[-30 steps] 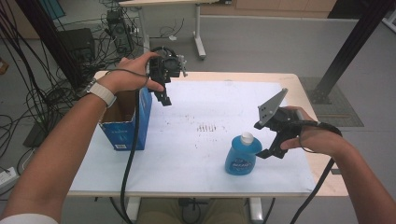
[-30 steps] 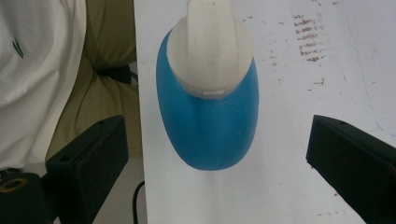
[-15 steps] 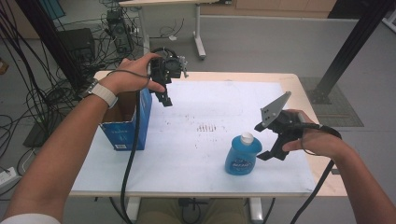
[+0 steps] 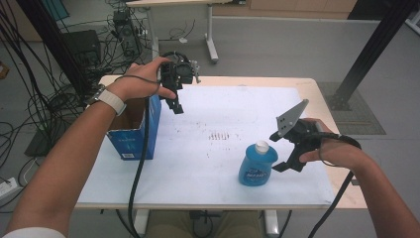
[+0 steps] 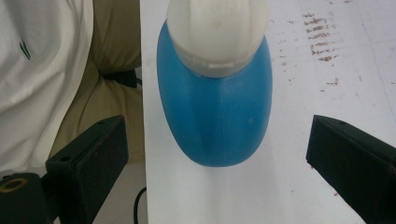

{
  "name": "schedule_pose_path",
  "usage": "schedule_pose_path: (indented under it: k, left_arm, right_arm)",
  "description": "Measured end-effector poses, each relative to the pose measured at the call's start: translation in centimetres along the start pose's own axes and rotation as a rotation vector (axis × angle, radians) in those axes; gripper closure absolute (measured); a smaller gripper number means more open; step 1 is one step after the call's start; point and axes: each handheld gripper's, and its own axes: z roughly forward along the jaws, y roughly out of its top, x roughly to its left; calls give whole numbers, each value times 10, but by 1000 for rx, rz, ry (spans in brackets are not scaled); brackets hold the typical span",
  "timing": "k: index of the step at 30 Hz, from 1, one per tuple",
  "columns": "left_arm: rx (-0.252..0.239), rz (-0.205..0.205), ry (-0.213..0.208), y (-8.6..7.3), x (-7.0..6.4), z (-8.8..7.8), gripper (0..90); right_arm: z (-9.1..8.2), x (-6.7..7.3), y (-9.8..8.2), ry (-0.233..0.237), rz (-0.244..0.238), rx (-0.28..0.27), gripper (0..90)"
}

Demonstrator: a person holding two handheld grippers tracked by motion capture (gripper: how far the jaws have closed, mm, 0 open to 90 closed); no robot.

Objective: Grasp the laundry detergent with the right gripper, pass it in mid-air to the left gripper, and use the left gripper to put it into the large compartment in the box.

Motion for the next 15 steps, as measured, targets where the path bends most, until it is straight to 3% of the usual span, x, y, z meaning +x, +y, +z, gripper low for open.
schedule_pose_path:
  k: [15]
  left_arm:
    - [1,-7,-2,-3,0,1,101]
  right_arm:
    - [3,-1,1,6,-2,2,58]
